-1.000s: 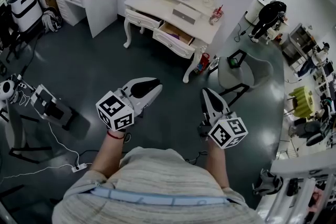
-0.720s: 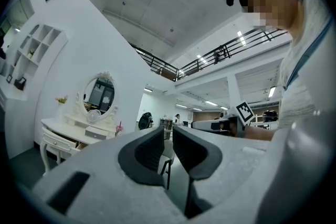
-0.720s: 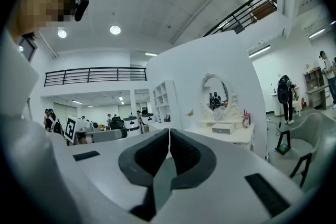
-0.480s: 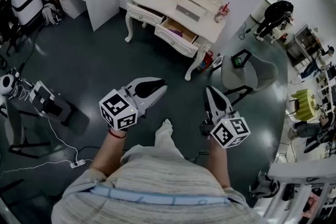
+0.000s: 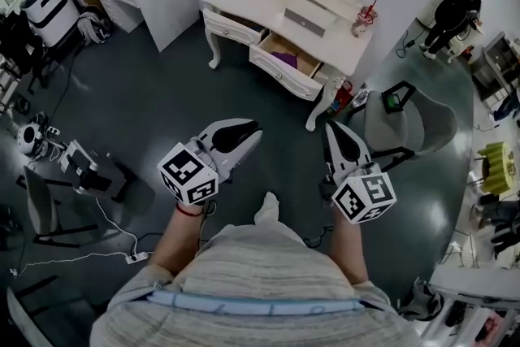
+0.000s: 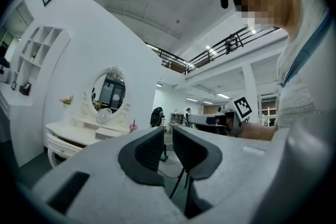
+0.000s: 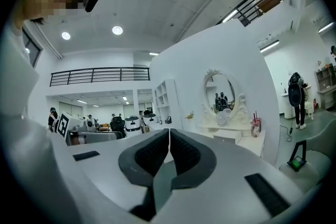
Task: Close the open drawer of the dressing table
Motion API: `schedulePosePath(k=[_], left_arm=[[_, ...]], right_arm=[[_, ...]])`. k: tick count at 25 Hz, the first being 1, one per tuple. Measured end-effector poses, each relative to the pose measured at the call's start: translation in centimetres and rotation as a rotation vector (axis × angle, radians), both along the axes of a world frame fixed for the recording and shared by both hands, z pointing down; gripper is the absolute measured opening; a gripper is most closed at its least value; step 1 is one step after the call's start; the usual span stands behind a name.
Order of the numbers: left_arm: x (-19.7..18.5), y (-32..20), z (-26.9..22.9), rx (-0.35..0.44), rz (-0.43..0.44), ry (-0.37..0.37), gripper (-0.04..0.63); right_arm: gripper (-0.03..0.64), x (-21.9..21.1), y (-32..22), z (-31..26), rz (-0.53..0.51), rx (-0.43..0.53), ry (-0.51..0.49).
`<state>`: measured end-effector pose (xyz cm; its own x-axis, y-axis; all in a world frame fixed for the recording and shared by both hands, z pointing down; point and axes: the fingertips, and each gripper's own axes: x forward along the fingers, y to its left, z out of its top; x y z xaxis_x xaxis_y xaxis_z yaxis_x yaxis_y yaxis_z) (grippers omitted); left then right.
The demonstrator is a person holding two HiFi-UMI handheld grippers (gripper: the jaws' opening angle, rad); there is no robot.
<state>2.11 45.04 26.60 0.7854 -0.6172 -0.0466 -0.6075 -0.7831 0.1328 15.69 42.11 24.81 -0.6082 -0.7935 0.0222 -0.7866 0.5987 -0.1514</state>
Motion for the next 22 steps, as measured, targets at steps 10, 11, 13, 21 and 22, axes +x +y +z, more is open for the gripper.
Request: schedulePosePath(k=[10, 11, 13, 21, 22], left_arm=[[2.3, -8.4, -1.4, 0.007, -0.085, -0.028, 0.061], [2.6, -9.1, -1.5, 0.011, -0.092, -0.029, 0.061], [3.3, -10.4, -1.8, 0.015, -0.104, -0.035, 0.061], [4.5, -13.7, -1.3, 0.010, -0.135, -0.065, 0.061], [4.5, -14.2, -1.3, 0.011, -0.139, -0.066, 0.061]], right_arm=[[0.012, 2.0, -8.9, -0.7, -0.077, 0.002, 0.002], [0.011, 2.1, -9.5, -0.7, -0.087, 0.003, 0.004], [0.011, 2.3, -10.5, -0.7, -0.109, 0.004, 0.005], [0.012, 2.8, -14.1, 0.2, -0.155, -0.014, 0.002], [0.012, 2.8, -14.5, 0.2, -0.159, -0.013, 0.001]])
